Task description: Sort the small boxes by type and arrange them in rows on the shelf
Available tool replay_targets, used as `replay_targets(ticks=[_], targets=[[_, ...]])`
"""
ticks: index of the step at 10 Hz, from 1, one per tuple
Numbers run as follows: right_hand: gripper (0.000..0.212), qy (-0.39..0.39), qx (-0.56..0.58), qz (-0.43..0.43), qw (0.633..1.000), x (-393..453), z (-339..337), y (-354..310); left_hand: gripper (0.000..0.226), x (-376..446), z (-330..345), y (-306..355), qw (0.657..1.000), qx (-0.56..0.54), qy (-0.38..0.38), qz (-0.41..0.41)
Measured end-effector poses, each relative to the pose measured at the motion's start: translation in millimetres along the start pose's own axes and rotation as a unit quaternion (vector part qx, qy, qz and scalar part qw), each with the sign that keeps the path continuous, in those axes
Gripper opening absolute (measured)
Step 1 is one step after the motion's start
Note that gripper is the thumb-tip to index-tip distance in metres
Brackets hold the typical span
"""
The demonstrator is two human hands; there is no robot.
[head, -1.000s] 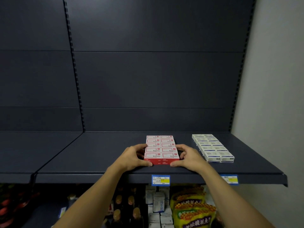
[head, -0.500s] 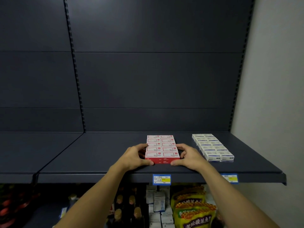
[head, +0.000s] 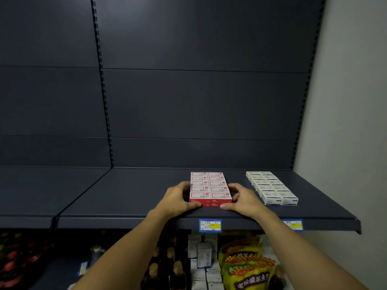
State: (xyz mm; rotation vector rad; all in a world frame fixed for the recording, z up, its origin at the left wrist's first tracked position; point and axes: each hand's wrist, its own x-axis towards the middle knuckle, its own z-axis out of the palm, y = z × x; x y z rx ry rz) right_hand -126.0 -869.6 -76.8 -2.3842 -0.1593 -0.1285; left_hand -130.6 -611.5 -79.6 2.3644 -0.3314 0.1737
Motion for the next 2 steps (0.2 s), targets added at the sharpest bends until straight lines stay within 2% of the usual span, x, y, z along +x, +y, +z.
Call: replay_targets(ticks=[1,2], targets=[[0.096,0.032,0.014,0.017,0.999,-7.5,1.1,0.5,0.090,-12.5,0.1,-1.3,0.999,0.008,0.050,-0.016],[0.092,0.090,0.027,0.011,0.996,-15.3,3.9,-1.3,0.079,-19.3,0.8,-5.9,0.993,0.003,0.118,-0.016]])
